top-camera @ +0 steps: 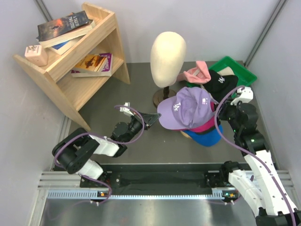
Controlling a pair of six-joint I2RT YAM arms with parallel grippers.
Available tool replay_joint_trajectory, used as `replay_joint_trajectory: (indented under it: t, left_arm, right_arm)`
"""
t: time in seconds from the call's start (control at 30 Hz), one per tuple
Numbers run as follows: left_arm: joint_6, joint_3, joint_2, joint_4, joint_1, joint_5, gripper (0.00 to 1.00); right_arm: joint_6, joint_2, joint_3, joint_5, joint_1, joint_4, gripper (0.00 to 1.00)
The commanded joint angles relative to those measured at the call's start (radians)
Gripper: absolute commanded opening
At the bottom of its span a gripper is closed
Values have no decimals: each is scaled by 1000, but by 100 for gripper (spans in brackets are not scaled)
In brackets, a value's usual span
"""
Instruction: Stack the hats
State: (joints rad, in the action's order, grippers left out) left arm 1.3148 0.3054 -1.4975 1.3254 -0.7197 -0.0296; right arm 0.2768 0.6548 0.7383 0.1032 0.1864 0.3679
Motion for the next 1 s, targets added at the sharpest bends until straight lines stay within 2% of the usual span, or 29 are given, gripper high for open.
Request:
replay_joint_trajectory:
  t: [0.0,0.03,0.27,0.43,0.87,0.97]
  left_arm:
    - [-15,11,-15,184,8,-12,0]
    - [-19,14,-17,179,11,-13,0]
    - [-57,37,-12,101,11,-16,0]
    - [-75,35,13,60,9,-6,0]
    - [-195,63,59,-238,11,20,0]
    - [-235,81,51,-318,11,71,0]
  right_arm:
    - [-14,-6,-5,7,-27,-66,6]
    - [-17,-6,-5,16,-27,-60,0]
    - [-39,-4,-16,101,-31,0,0]
    - [-19,54,-22,139,-42,9,0]
    - [62,92,-77,148,-45,32,0]
    - [68,89,-88,138,-44,20,0]
